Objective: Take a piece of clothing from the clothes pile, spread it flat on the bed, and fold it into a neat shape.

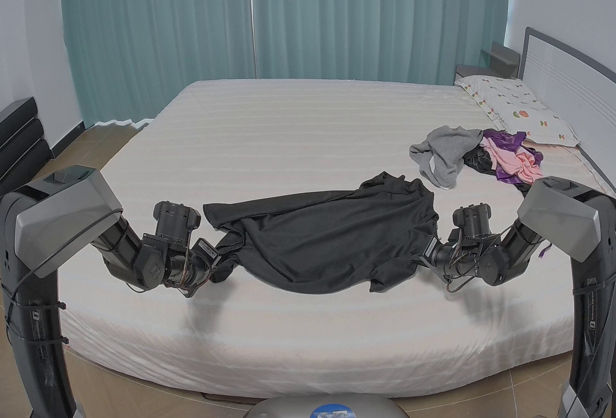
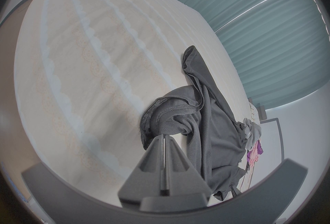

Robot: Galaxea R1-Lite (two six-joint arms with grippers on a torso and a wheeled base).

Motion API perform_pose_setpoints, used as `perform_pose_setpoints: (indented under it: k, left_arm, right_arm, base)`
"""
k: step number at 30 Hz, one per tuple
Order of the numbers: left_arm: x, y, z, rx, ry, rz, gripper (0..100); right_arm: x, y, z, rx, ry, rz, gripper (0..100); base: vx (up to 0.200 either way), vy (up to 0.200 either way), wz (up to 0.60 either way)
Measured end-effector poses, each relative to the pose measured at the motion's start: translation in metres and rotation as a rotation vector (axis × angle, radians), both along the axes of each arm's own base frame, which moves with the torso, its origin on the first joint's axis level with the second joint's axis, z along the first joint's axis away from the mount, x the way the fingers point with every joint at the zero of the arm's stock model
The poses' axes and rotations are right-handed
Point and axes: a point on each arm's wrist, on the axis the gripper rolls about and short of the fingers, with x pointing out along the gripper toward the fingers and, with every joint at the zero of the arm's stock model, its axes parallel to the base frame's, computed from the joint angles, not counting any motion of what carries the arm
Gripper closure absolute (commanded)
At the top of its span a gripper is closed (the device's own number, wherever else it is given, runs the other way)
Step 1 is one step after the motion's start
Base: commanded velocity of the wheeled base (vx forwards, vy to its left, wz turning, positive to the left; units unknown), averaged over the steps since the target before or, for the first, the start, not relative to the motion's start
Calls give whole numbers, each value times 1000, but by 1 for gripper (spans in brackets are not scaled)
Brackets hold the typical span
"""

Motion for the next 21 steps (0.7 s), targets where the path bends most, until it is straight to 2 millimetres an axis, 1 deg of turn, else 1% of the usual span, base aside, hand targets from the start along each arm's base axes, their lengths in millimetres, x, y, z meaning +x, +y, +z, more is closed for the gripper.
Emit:
perform_pose_setpoints:
  k: [6, 13, 17, 19, 20, 21]
  left_arm:
    - [0, 0, 0, 0, 2, 0, 100]
    - [-1, 1, 0, 0, 2, 1, 100]
    - [-1, 1, 0, 0, 3, 1, 100]
    - [-1, 1, 0, 0, 3, 1, 100]
    - [-1, 1, 0, 0, 3, 1, 100]
    - [-1, 1, 0, 0, 3, 1, 100]
  right_arm:
    - [-15, -1, 11, -2, 17, 5, 100]
    - [-39, -10, 37, 4, 16, 3, 100]
    - [-56, -15, 54, 23, 10, 18, 100]
    - [-67, -17, 63, 33, 9, 28, 100]
    - [-76, -20, 68, 38, 15, 33, 100]
    - [-79, -21, 70, 39, 18, 34, 100]
  base:
    - [0, 0, 0]
    - [0, 0, 0]
    - [0, 0, 0]
    - [0, 0, 0]
    - [0, 0, 0]
    - [0, 0, 0]
